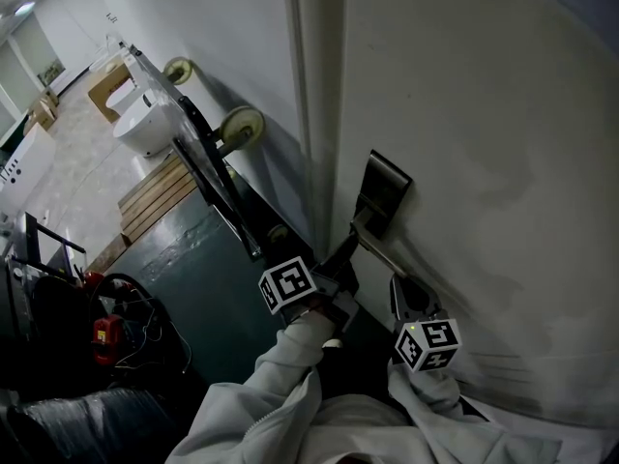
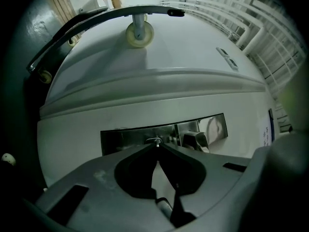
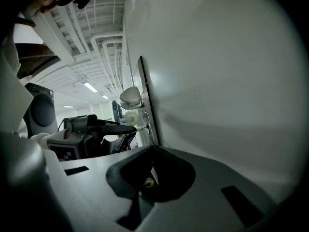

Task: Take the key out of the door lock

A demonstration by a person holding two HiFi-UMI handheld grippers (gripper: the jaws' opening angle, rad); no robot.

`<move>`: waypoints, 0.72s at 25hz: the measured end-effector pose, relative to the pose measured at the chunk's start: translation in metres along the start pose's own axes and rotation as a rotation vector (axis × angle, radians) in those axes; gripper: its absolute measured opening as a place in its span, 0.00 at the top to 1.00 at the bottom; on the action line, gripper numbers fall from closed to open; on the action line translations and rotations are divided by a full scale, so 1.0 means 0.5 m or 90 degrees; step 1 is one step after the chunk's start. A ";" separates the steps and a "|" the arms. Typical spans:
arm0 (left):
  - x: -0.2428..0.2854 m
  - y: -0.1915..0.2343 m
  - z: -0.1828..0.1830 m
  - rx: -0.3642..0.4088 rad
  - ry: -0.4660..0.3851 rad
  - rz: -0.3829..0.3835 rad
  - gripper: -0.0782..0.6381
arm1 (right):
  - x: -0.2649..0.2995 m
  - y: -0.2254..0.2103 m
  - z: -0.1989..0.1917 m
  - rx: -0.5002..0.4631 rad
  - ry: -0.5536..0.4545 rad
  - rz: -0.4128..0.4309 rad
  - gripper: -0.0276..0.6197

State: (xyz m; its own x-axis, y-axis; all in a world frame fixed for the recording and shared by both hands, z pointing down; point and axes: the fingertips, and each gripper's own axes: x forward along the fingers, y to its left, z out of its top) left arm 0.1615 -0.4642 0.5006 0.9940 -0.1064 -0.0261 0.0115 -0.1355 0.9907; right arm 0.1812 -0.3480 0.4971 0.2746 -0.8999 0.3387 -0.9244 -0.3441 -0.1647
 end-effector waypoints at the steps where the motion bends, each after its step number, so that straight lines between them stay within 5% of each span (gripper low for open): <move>1: 0.000 0.000 0.000 -0.003 0.000 0.002 0.85 | 0.001 0.000 0.000 0.001 0.000 0.001 0.88; 16: -0.004 0.002 0.001 -0.039 -0.024 -0.004 0.86 | -0.002 0.000 0.003 -0.005 0.003 0.011 0.88; 18: -0.003 -0.001 0.002 -0.012 -0.027 0.001 0.86 | -0.003 0.000 0.000 -0.004 0.005 0.011 0.88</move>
State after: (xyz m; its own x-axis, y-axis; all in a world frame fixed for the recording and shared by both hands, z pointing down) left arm 0.1599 -0.4651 0.5001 0.9886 -0.1478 -0.0302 0.0130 -0.1164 0.9931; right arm 0.1805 -0.3467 0.4968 0.2561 -0.9039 0.3425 -0.9309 -0.3261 -0.1645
